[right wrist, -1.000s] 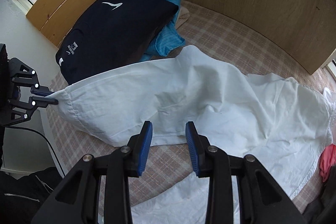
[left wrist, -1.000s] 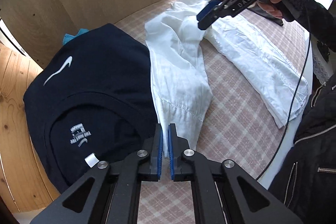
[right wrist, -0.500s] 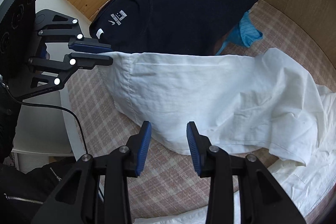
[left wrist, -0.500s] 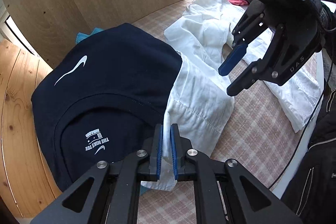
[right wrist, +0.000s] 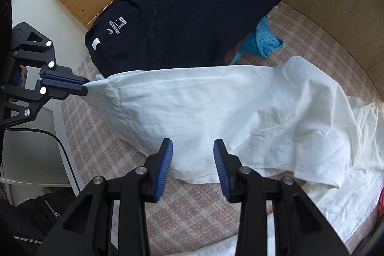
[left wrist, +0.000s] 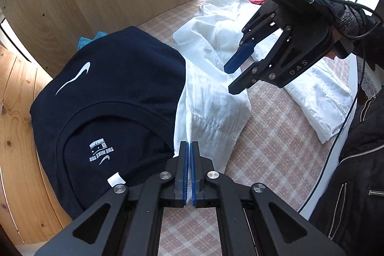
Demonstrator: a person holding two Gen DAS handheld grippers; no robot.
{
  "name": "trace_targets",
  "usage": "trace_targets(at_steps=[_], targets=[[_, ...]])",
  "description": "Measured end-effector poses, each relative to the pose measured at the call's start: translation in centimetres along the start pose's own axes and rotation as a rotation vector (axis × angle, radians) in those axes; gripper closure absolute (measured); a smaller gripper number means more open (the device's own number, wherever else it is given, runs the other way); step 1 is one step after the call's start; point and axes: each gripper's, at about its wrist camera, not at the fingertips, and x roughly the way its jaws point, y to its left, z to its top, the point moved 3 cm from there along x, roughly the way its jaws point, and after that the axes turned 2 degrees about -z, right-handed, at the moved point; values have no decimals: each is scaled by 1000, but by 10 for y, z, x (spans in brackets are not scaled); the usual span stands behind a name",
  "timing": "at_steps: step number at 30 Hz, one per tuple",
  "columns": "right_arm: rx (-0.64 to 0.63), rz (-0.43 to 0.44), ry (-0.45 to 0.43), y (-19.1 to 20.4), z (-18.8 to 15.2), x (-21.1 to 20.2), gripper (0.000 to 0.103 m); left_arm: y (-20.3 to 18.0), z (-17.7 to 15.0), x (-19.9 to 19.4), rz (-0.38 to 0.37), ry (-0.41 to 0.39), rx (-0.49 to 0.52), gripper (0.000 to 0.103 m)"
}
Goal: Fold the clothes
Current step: 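Lift the sleeve with the left gripper and carry it across the shirt body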
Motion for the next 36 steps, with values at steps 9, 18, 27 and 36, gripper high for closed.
trace_targets(at_steps=[9,18,27,36], targets=[[-41,32,-8,19,-3,-7,67,6,-28,2,-19,38,-72,102],[-89,46,-52,42,27,-18,64,9,-49,7,-11,92,-70,102],[-143,74,27,69,29,16,63,39,-50,34,67,130,-58,97],[-132,80,52,65,31,28,63,49,-44,39,26,159,26,74]])
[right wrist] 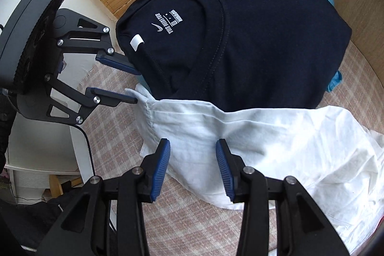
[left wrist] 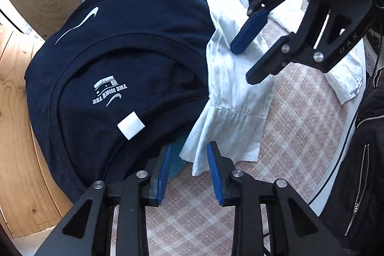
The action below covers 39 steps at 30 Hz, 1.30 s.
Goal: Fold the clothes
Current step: 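Lift the sleeve with the left gripper and carry it across the shirt body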
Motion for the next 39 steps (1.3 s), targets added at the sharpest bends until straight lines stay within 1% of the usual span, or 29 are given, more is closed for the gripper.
trace_targets(at_steps=[1,3,6,8,10,12,16,18,19,21,23,24,25,27,29,30,31,33,37,39], targets=[[-1,1,2,0,0,0,63,1,2,2,-12,8,5,74],[-3,4,6,-1,-1,1,63,3,5,8,-44,24,15,69],[8,5,17,-6,-3,4,63,4,8,16,-89,50,20,69],[37,9,19,-13,-5,5,63,2,11,17,-129,53,16,69],[54,23,20,-18,-6,5,63,-2,12,14,-170,44,20,74],[62,26,19,-21,-7,4,63,-5,13,9,-195,35,19,95],[64,30,6,-21,-11,-2,63,-6,15,-2,-203,4,-15,98],[78,75,-35,-25,-22,-19,63,-7,16,-11,-209,-27,-48,99],[98,100,-71,-33,-31,-33,63,-6,17,-17,-215,-48,-70,99],[184,83,-151,-67,-54,-65,63,-1,18,-39,-236,-114,-119,99],[315,4,-211,-119,-80,-92,63,10,20,-66,-257,-188,-169,99],[383,-48,-220,-148,-90,-101,63,15,22,-81,-245,-220,-185,99],[442,-107,-222,-174,-88,-106,63,20,23,-96,-231,-248,-200,99],[504,-206,-228,-224,-96,-116,64,30,25,-123,-187,-288,-208,99],[537,-233,-214,-265,-96,-116,64,32,30,-146,-143,-314,-194,99],[553,-245,-207,-285,-97,-116,64,35,32,-155,-131,-321,-199,99],[563,-230,-176,-299,-93,-110,64,37,34,-161,-123,-326,-203,99],[585,-230,-133,-322,-95,-106,63,36,30,-159,-125,-304,-213,99],[531,-203,-15,-328,-68,-70,63,21,29,-130,-131,-213,-230,99],[502,-189,44,-331,-55,-52,64,22,21,-120,-143,-196,-256,99]])
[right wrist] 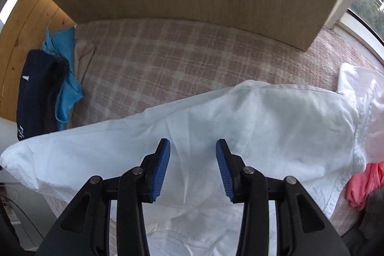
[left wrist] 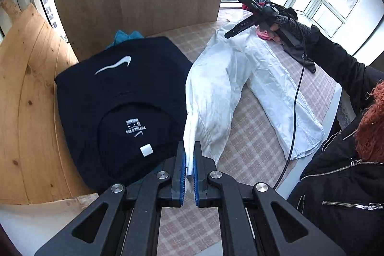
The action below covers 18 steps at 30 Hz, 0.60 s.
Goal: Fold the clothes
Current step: 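Lift the sleeve with the left gripper and carry it across the shirt body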
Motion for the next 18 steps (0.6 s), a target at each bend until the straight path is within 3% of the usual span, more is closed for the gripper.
trace_targets(at_steps=[2,5,9,11,18], targets=[[-41,-58,26,6,7,22,64,3,-2,0,-1,-4,-25,99],[-7,-228,-105,-8,25,19,72,3,-6,-4,-7,-25,-40,99],[56,-96,-152,-18,25,6,72,2,-18,-3,-5,-15,-54,99],[29,-41,-163,-8,17,-8,72,8,-20,1,10,1,-66,99],[-113,26,-92,32,-31,-29,72,36,9,-9,53,-34,-72,99]])
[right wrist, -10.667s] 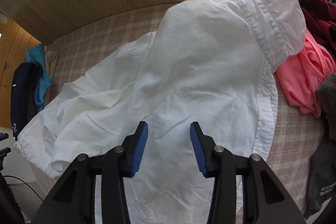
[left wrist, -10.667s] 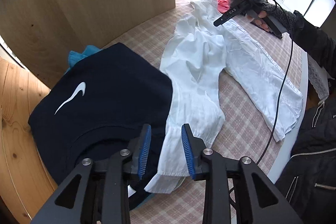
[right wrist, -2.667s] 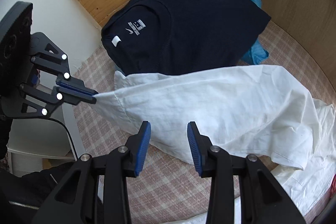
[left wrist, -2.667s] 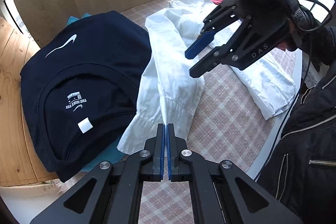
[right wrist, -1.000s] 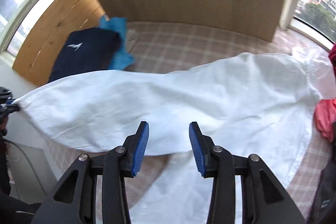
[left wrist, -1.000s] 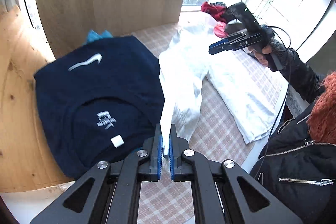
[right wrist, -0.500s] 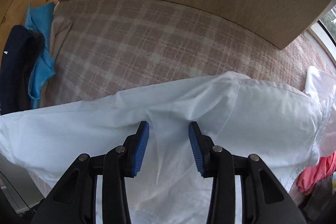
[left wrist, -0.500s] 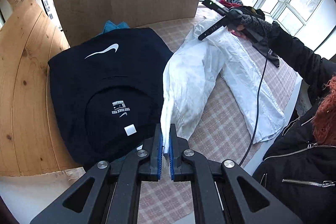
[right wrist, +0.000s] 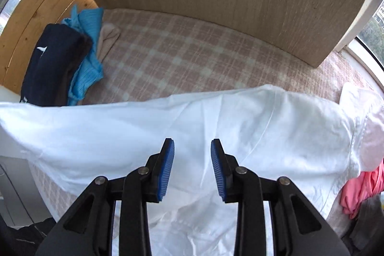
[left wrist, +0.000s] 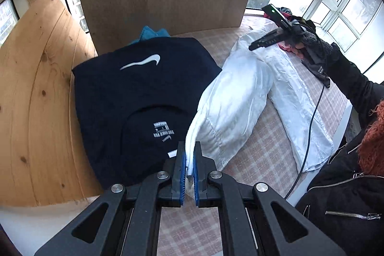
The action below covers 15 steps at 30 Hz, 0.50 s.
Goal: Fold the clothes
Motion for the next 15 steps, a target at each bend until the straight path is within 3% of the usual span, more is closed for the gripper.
trace_targets(at_steps=[4,7,9,15], targets=[[15,104,39,7,-34,-4,72,2,27,-18,3,-51,19,99],[41,72,79,7,-34,26,72,-12,43,-29,-10,-86,52,99],[69,40,81,3,-32,44,72,-31,50,-35,-35,-101,87,99],[135,64,-8,-6,-51,16,71,-119,51,-51,-117,-124,235,99]])
